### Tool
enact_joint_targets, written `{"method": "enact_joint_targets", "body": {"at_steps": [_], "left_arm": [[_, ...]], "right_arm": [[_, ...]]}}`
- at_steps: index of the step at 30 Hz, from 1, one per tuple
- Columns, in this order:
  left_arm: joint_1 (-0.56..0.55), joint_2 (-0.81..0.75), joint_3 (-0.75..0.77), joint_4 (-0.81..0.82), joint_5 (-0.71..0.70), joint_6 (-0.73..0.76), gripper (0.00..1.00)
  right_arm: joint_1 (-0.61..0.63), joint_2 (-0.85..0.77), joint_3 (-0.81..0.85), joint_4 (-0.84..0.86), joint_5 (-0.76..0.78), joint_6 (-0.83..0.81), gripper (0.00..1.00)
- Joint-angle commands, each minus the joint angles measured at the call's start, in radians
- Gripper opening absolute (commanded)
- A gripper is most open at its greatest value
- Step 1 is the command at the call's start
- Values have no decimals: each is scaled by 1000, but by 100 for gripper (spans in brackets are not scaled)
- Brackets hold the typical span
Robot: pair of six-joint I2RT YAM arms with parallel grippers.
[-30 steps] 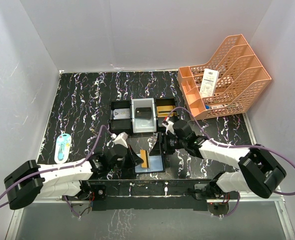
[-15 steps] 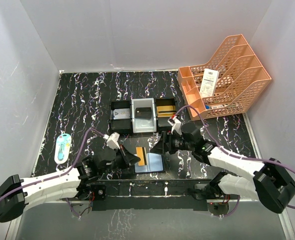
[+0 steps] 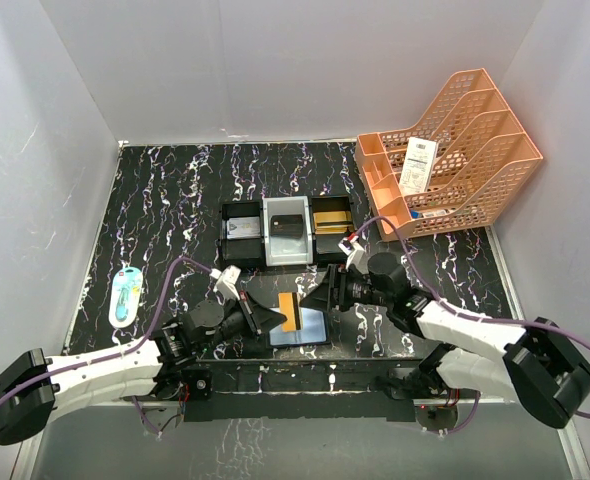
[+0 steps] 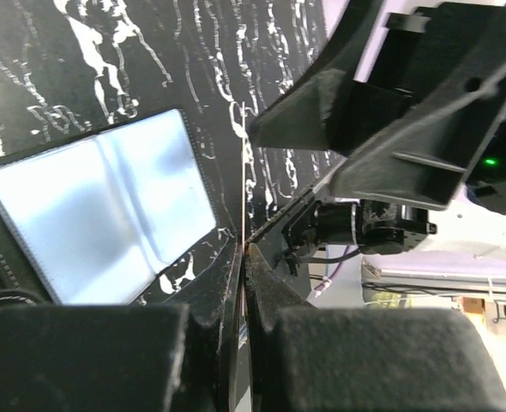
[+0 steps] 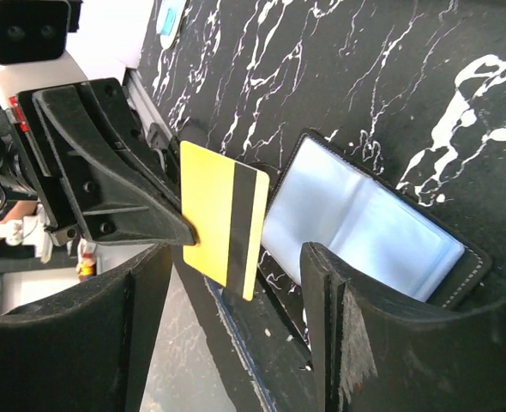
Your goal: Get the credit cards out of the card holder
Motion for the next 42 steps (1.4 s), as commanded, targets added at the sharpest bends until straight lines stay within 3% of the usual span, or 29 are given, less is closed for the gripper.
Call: {"method": "enact_joint_targets", "body": {"at_steps": [1, 4, 16, 42], "left_arm": [[-3, -2, -3, 136, 44, 39, 0], [-3, 3, -8, 184, 70, 48, 0], [-3, -13, -27, 238, 92, 55, 0], [-3, -31, -57, 284, 83, 56, 0]], "right_arm": [[-3, 71, 7, 217, -117, 88, 57], [-2, 110, -39, 312, -157, 137, 52], [-12, 142, -45, 421, -264, 160, 27], [-42, 138, -69, 625, -432, 244, 0]]}}
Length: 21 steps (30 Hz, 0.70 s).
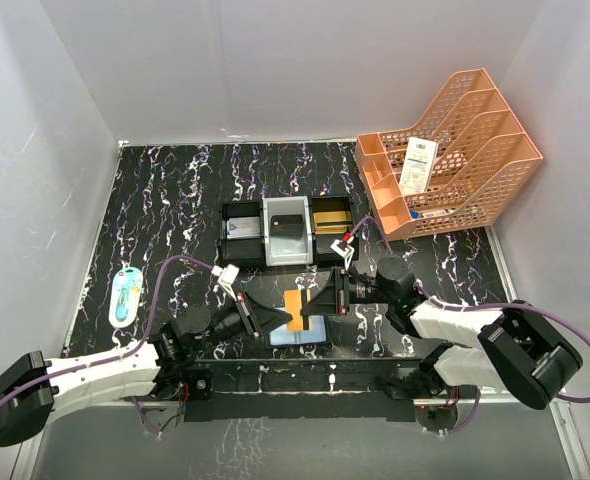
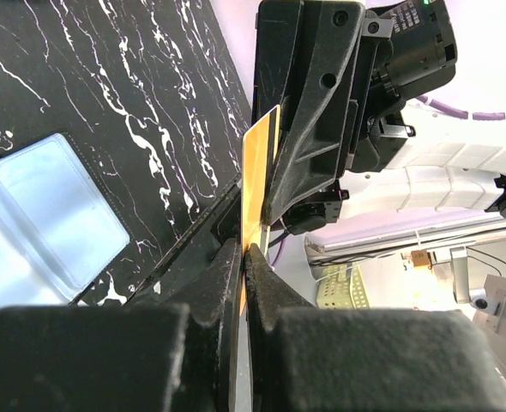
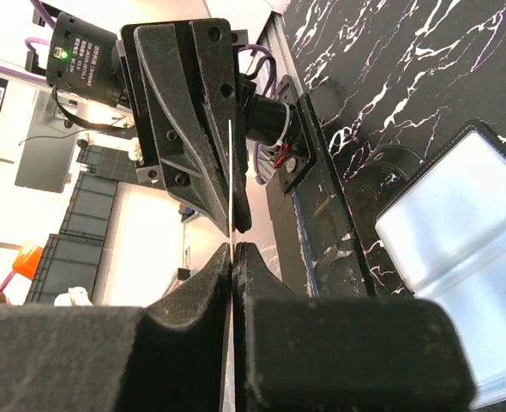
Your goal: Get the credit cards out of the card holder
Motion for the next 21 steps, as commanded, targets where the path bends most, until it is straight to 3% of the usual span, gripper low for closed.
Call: {"method": "enact_joint_targets", "body": {"at_steps": [1, 3, 5, 7, 13, 17, 21], "left_arm": [[-2, -2, -10, 22, -24, 21, 0], [-2, -1, -9, 9, -31, 19, 12], [-2, -8, -1, -30, -58, 14, 33], [-2, -25, 25, -171, -111, -1, 59], [-2, -91, 76, -410, -192, -13, 96], [-3, -113, 75, -450, -212, -21, 99], [-2, -106, 98, -499, -220, -12, 99]], "right_arm": [[-3, -24, 5, 105, -45, 17, 0], [-6, -30, 8, 91, -45, 12, 0], [-14, -42, 16, 48, -33, -8, 0], [-27, -69, 41, -76, -2, -76, 0], [-94, -212, 197, -556, 278, -394, 0], [-98, -261, 289, -719, 544, -548, 0], [-98, -270, 346, -738, 735, -710, 0]]}}
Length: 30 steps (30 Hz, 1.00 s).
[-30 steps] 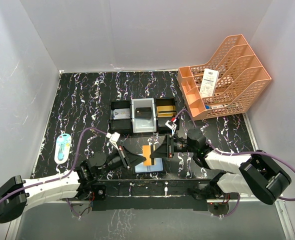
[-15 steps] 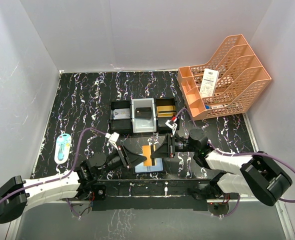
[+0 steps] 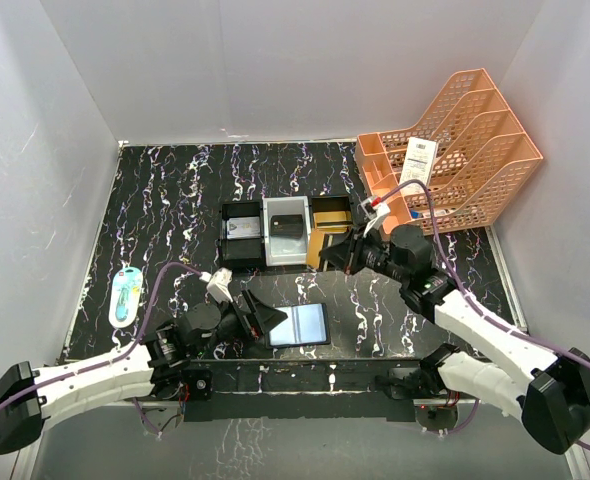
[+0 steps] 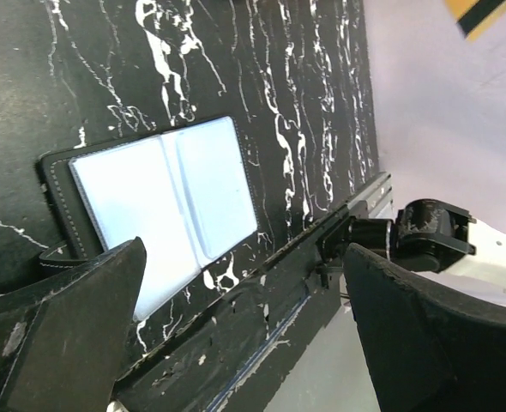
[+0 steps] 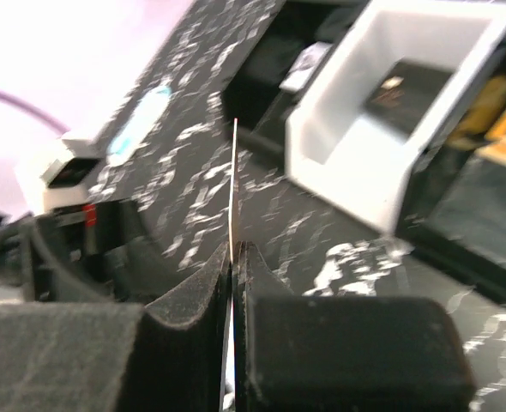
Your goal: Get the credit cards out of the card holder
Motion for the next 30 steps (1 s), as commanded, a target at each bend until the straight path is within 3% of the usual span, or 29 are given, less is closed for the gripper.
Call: {"method": "enact_joint_targets", "body": {"at_steps": [1, 3, 6, 15, 30], "left_arm": [[-2, 0, 65, -88, -42, 11, 99], [-2, 12, 78, -104, -42, 21, 99], [-2, 36, 103, -132, -38, 38, 99], [-2, 108, 174, -209, -40, 68, 99], [-2, 87, 236, -373, -65, 90, 99]], "right_arm": [[-2, -10, 74, -72, 339, -277, 0], [-2, 19, 73, -29, 442, -389, 0], [-3, 89, 101, -27, 435, -671, 0], [-4, 356, 230, 73, 489, -1052, 0], [-26, 639, 299, 288, 513, -1255, 0]]}}
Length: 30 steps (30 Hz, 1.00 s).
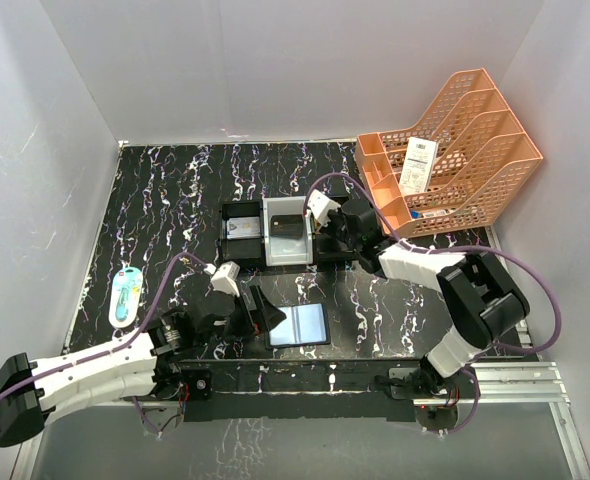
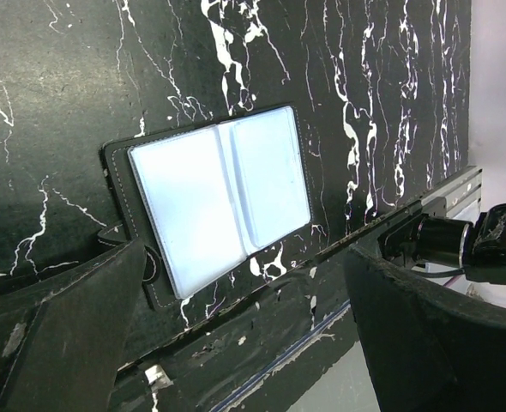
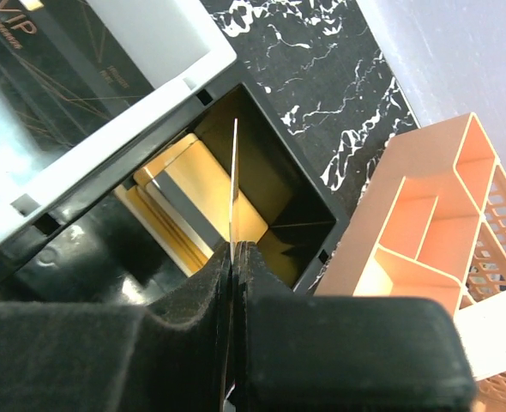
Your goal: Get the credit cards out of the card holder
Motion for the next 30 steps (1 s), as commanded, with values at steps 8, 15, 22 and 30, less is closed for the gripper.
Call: {"method": "enact_joint_targets", "body": {"at_steps": [8, 15, 22, 30], "left_arm": [[-2, -12, 48, -59, -26, 29, 99], [-3, 10, 57, -59, -21, 32, 99], [-2, 11, 55, -54, -21, 31, 99], [-2, 23, 56, -37, -5, 35, 99]], "right_arm": [[-47, 141, 103, 192, 48, -112, 0], [-65, 235, 134, 194, 11, -135, 0], [-67, 258, 138, 153, -19, -142, 8], [-67, 252, 161, 75, -47, -148, 29]]}}
